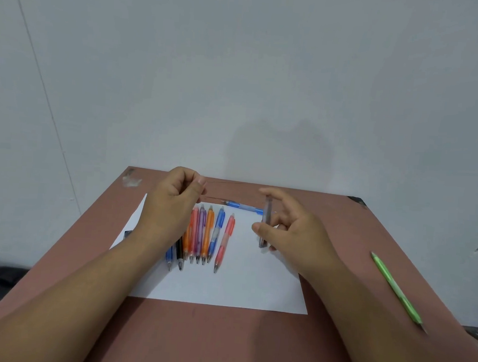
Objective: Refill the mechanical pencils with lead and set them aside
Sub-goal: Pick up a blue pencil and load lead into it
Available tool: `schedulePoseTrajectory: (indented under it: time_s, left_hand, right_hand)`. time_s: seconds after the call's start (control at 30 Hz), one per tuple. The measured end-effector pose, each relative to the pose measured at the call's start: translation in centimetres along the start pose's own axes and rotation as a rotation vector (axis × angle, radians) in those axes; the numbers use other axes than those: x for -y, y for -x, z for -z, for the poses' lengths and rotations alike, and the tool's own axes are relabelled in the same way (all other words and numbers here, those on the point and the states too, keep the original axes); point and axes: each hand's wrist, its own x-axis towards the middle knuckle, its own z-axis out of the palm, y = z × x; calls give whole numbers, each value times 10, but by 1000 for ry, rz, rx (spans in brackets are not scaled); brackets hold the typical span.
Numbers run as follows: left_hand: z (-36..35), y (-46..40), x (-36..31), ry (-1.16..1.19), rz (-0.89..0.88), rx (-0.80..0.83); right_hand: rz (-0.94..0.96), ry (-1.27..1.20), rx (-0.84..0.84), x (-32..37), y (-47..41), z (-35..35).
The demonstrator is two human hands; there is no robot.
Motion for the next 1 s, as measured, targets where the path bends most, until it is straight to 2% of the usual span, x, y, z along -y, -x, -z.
schedulePoseTrajectory:
  time_s: [0.2, 0.37, 0.5, 0.57, 0.7, 0.77, 1.0]
  left_hand:
    - [1, -1, 3, -19, -2, -3]
    - [1, 3, -2, -117, -49, 31]
    - [-2, 6, -4, -200, -81, 63]
    - [-3, 8, -5, -224, -109, 81]
    - [-5, 13, -6, -293, -185, 130]
    - [-6, 14, -7, -312, -253, 132]
    - [-13, 19, -3, -321, -533, 116]
  right_hand:
    - [-6, 138, 265, 0, 3, 3]
    - [76, 446, 370, -3, 2, 9]
    - [153, 561, 428, -8, -4, 9]
    - [173, 588, 358, -13, -6, 7]
    - [302, 513, 21, -17, -6, 1]
    - [351, 527, -88, -18, -7, -2]
    - [546, 491, -268, -28, -15, -12]
